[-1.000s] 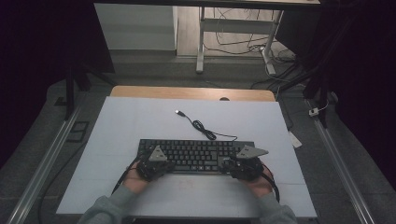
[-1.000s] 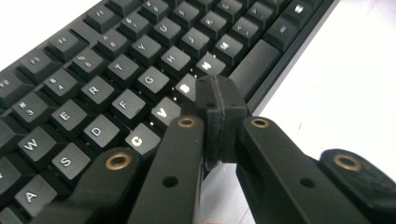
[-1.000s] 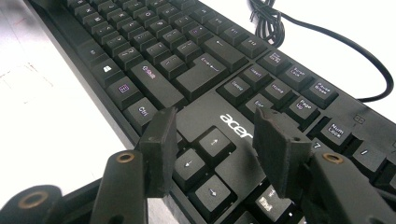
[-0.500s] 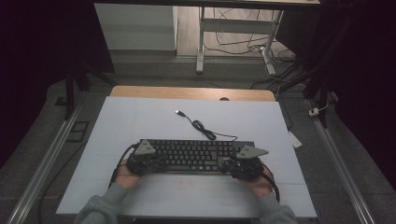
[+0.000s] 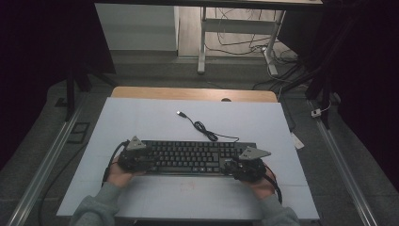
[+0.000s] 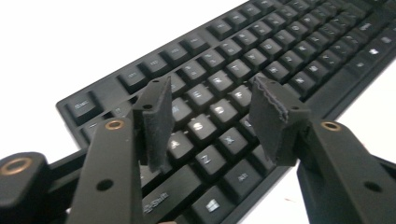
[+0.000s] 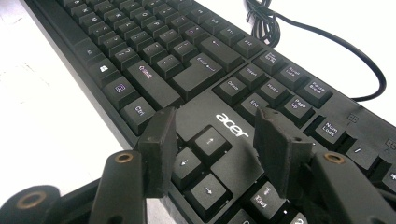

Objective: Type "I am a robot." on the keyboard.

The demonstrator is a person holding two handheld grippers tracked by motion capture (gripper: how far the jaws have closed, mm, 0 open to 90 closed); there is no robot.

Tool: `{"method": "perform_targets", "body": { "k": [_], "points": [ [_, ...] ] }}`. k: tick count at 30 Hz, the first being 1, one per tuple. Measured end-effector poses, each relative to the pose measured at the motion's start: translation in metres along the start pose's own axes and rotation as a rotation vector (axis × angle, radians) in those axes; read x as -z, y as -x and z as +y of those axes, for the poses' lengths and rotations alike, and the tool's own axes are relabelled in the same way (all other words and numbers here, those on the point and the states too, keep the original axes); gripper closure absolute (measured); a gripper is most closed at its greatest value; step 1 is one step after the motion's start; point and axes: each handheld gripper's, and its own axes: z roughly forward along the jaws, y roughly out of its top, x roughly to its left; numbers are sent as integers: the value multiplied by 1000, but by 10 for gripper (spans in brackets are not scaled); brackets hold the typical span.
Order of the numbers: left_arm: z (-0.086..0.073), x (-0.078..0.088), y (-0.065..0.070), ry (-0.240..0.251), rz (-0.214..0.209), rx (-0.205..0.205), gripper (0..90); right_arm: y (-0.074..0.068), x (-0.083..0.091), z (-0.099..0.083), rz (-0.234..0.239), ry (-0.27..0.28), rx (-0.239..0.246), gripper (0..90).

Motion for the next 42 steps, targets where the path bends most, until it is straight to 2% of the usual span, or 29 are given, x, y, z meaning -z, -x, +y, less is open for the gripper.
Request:
{"method": "perform_targets", "body": {
  "k": [12, 22, 31, 35, 42],
  "points": [
    [0, 1, -6, 4, 22, 25, 461, 0, -1, 0, -2, -7, 5, 492],
    [5, -8, -3, -4, 22, 17, 462, -1, 0, 0, -5, -2, 9, 492],
    [15, -18, 6, 6, 15, -9, 475, 0, 1, 0, -6, 8, 2, 490],
    [17, -23, 7, 0, 10, -15, 564, -1, 1, 1, -9, 4, 13, 490],
    [22, -32, 10, -19, 3, -37, 874, 0, 1, 0, -8, 4, 12, 490]
  ]
}}
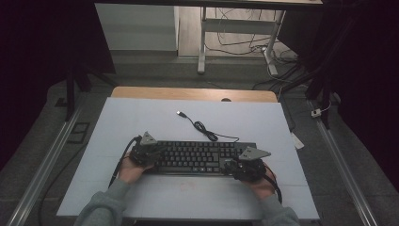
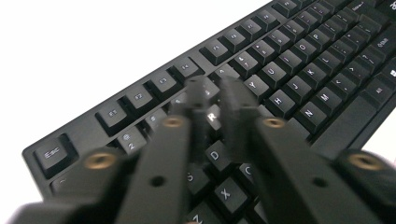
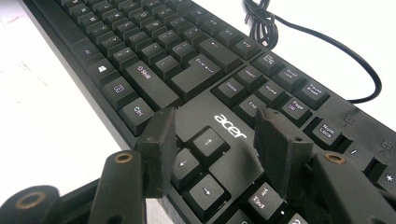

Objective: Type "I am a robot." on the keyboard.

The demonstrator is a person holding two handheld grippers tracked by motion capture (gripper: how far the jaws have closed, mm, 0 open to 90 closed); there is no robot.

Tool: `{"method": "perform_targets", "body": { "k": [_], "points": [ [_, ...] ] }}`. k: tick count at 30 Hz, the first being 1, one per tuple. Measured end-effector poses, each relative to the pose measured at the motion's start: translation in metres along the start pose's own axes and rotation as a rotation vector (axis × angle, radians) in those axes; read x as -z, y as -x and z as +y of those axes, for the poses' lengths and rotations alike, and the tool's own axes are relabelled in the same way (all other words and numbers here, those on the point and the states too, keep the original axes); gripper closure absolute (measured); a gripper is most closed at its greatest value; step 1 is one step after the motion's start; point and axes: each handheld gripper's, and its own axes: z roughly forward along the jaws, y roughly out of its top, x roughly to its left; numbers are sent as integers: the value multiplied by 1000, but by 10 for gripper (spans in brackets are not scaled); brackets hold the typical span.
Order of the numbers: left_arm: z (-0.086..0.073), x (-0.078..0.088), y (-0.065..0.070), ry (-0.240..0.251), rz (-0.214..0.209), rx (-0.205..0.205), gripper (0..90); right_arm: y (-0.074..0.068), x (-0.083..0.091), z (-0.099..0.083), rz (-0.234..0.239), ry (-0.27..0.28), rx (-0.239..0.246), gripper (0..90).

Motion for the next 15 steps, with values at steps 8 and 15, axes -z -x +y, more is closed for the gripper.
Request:
{"method": "perform_targets", "body": {
  "k": [8, 15],
  "points": [
    [2, -8, 5, -16, 1, -24, 890, -1, 0, 0, 0, -4, 4, 490],
    [1, -11, 5, -25, 3, -26, 890, 0, 0, 0, -1, 1, 4, 490]
  ]
}}
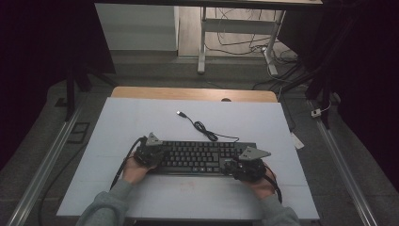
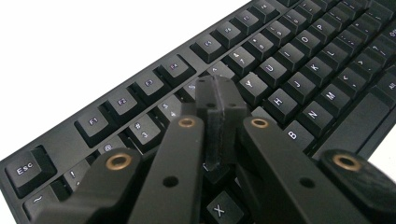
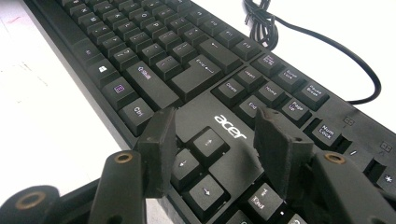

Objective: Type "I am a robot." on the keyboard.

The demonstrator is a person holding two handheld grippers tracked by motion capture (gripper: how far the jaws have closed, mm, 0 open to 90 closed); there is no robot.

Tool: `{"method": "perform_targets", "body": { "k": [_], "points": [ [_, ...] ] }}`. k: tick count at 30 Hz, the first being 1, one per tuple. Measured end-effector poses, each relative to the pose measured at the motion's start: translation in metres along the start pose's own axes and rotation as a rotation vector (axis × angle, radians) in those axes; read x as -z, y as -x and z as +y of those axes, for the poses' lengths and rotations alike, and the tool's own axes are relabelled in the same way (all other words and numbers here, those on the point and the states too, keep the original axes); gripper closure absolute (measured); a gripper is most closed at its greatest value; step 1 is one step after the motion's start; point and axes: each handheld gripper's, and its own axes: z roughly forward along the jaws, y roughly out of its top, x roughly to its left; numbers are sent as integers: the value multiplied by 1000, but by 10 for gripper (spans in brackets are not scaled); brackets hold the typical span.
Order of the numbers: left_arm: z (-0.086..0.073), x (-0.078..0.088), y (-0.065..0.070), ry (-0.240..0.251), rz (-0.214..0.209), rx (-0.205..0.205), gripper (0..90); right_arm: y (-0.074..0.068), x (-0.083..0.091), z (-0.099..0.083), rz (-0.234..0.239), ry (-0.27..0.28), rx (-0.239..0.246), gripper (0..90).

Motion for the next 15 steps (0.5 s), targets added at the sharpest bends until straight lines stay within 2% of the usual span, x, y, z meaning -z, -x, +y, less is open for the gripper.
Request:
{"method": "perform_targets", "body": {
  "k": [9, 10, 15],
  "points": [
    [-1, -5, 1, -11, 8, 0, 890, 0, 0, 0, -1, 1, 3, 490],
    [-1, -6, 1, -25, 17, -2, 890, 0, 0, 0, -1, 1, 2, 490],
    [-2, -6, 0, -16, 17, 13, 891, -1, 0, 0, -1, 1, 2, 490]
  ]
}}
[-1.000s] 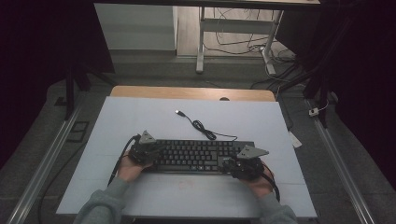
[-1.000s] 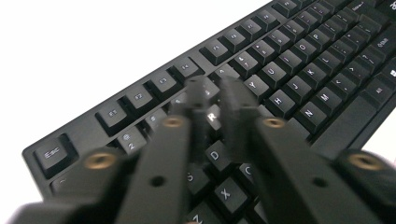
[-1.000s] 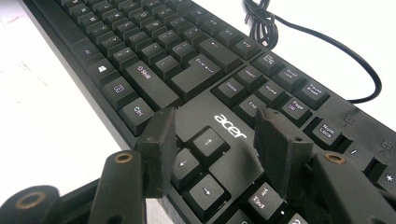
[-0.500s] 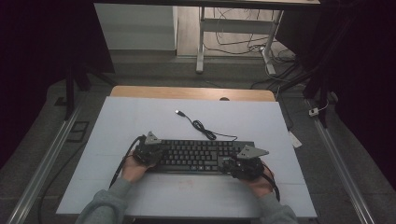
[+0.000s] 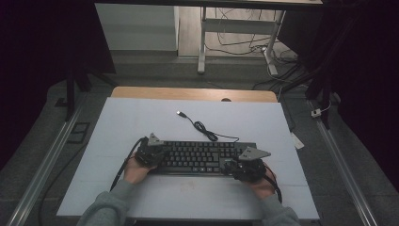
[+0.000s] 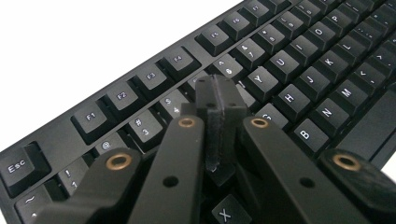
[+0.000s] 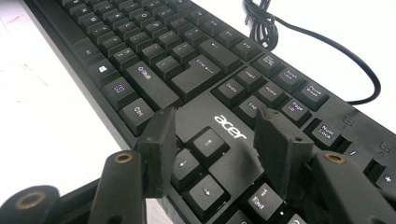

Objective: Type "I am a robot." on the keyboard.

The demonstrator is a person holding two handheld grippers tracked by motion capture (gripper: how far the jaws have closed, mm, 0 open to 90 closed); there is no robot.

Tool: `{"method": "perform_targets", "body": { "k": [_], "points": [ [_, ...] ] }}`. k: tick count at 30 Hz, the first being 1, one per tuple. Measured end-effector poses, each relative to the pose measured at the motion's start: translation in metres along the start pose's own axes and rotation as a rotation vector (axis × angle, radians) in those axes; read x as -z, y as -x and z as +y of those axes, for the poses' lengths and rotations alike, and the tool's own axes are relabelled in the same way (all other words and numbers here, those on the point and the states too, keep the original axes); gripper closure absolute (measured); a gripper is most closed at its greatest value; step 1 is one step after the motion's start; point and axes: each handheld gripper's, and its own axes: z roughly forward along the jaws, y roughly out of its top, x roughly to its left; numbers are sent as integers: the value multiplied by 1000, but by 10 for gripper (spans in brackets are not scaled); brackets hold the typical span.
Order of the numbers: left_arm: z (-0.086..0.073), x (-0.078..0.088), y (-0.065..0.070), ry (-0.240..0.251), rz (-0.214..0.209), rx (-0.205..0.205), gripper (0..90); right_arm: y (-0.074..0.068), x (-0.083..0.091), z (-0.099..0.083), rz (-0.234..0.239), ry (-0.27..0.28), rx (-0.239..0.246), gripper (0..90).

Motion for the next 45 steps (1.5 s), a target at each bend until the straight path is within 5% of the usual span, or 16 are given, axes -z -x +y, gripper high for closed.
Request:
{"method": "perform_targets", "body": {
  "k": [10, 16, 22, 45],
  "points": [
    [0, 19, -3, 72, -21, 17, 870, -1, 0, 0, -2, 3, 4, 490],
    [-6, 34, -9, 94, -33, 47, 582, -2, 0, 1, 0, 2, 10, 491],
    [-9, 43, -11, 76, -40, 72, 422, -2, 0, 1, 0, 3, 17, 492],
    [-13, 46, -13, 60, -50, 77, 367, -9, -6, 14, 42, 41, 0, 490]
  ]
}}
